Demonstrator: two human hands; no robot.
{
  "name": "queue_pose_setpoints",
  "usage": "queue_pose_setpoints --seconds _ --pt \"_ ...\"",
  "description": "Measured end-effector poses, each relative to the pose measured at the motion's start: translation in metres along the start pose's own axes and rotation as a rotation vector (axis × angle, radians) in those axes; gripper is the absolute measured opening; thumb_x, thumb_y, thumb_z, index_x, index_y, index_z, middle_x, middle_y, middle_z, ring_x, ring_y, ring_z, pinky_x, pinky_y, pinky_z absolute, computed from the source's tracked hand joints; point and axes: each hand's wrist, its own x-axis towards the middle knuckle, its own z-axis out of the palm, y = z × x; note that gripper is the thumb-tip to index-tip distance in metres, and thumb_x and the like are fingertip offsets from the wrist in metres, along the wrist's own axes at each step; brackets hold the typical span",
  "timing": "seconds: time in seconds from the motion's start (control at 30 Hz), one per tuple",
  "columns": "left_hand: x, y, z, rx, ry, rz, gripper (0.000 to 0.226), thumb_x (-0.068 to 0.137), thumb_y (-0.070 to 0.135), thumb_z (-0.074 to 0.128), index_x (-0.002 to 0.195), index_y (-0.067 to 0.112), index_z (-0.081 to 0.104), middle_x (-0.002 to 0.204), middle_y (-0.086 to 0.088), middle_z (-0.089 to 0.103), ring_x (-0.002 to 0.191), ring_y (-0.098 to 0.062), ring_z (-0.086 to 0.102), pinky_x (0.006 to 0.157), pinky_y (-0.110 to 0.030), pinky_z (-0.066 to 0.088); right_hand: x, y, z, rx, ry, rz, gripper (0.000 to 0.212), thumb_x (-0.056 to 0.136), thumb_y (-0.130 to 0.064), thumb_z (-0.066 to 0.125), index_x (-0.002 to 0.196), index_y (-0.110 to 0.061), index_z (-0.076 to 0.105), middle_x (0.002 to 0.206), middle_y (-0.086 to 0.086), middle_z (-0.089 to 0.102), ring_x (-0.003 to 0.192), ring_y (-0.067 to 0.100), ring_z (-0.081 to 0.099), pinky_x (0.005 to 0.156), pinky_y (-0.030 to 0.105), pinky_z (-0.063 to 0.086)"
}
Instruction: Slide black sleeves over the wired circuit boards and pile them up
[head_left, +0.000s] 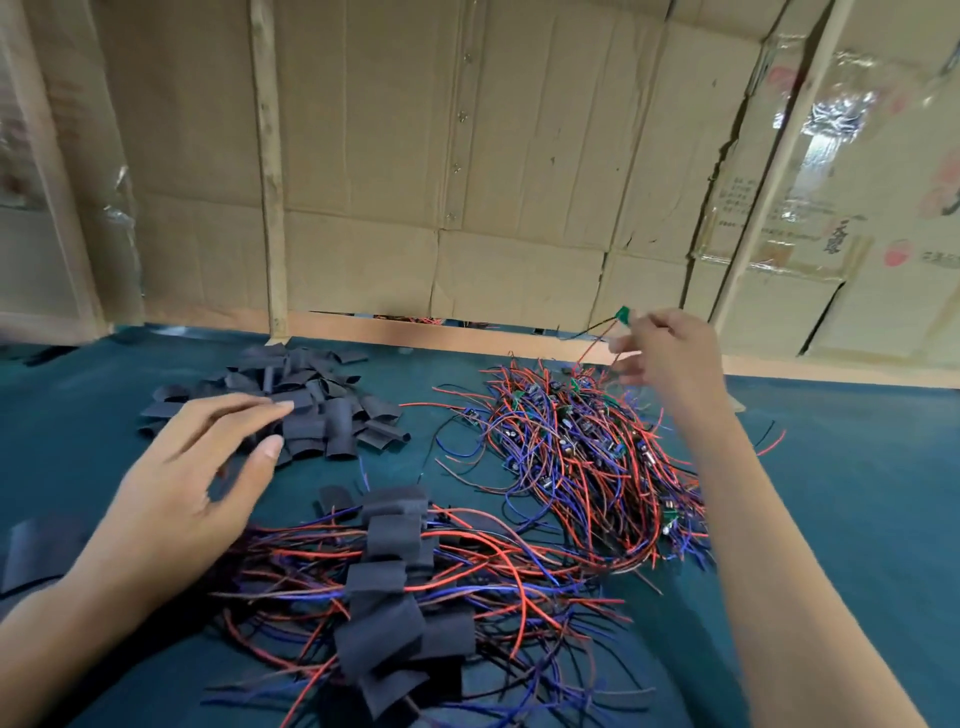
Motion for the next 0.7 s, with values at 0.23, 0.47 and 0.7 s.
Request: queue_pose_setpoints --seconds 0.23,0.47,0.7 --pt "-0.003 0.005 -0.001 -0.012 -0.027 0.04 0.026 0.098 0.041 0.053 0.124 0.038 0.056 0.127 0.023 0.048 0.104 0.005 0.053 0.09 -0.011 0.037 -0.065 -0.083 0.014 0.597 -0.394 -0.316 0.014 0.086 0.001 0.06 0.09 -0.011 0.064 0.076 0.009 0.07 0.066 0.027 0.066 0.063 0.036 0.056" --pt "-0.006 0.036 0.001 -0.059 -0.03 0.19 0.036 0.094 0.031 0.057 0.124 0.012 0.064 0.132 -0.003 0.051 0.118 -0.001 0.05 0.102 -0.02 0.039 -0.147 0.012 0.044 -0.223 -0.252 -0.576 0.024 0.084 -0.026 0.072 0.1 -0.038 0.059 0.062 -0.015 0.053 0.054 0.004 0.045 0.058 0.017 0.034" --pt "-0.016 0.062 -0.001 -0.048 -0.134 0.259 0.046 0.089 0.033 0.062 0.132 0.015 0.061 0.14 -0.001 0.052 0.129 -0.007 0.05 0.112 -0.019 0.032 -0.144 0.029 0.038 -0.193 -0.143 -0.498 0.023 0.093 -0.034 0.066 0.116 -0.028 0.07 0.085 -0.023 0.065 0.069 0.001 0.058 0.069 0.01 0.042"
